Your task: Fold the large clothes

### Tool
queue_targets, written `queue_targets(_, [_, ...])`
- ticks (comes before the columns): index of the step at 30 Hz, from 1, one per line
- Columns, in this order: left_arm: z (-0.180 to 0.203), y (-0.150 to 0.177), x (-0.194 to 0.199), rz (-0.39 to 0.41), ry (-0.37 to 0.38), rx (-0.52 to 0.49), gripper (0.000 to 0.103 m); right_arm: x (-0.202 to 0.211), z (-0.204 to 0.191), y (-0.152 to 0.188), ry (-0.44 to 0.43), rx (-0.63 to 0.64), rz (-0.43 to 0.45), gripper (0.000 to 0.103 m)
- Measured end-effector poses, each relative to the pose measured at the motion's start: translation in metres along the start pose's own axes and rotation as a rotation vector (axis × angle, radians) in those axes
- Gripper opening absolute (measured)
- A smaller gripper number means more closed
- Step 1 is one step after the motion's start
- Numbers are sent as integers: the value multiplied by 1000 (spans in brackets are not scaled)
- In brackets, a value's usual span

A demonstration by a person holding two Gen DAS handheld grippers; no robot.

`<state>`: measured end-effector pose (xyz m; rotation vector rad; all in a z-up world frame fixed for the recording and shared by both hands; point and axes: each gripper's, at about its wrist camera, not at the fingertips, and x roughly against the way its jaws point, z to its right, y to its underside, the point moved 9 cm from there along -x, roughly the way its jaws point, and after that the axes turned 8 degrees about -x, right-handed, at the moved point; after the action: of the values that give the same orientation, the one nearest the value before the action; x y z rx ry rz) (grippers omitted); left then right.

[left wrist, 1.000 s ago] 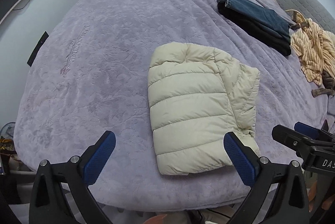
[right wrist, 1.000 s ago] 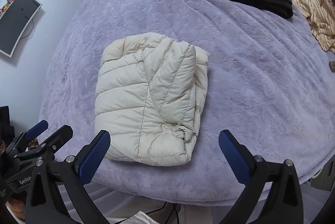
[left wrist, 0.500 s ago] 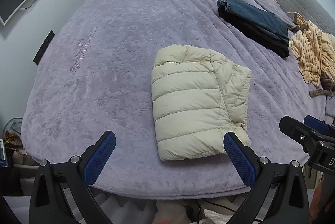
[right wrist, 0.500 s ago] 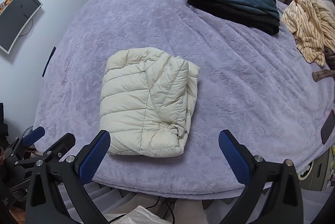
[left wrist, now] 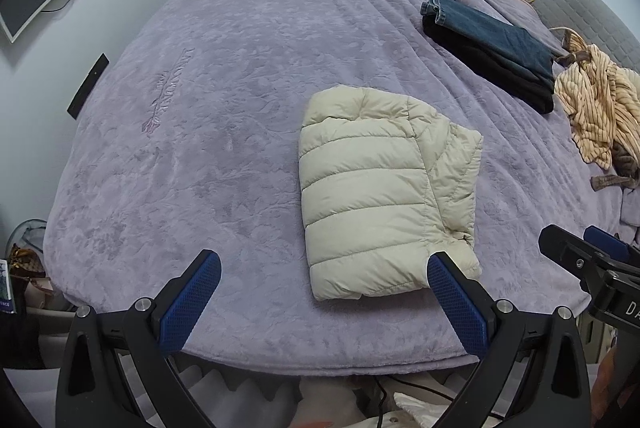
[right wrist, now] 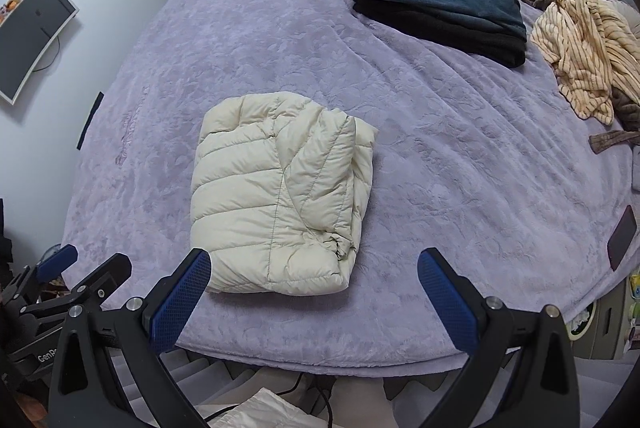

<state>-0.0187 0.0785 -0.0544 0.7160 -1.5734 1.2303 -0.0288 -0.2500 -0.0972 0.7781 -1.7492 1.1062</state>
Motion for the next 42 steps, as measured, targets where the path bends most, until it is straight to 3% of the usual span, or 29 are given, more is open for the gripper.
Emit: queue_targets(42, [-5,2,-2,-11,-22,3,103,0,1,2,9,3,-2,103])
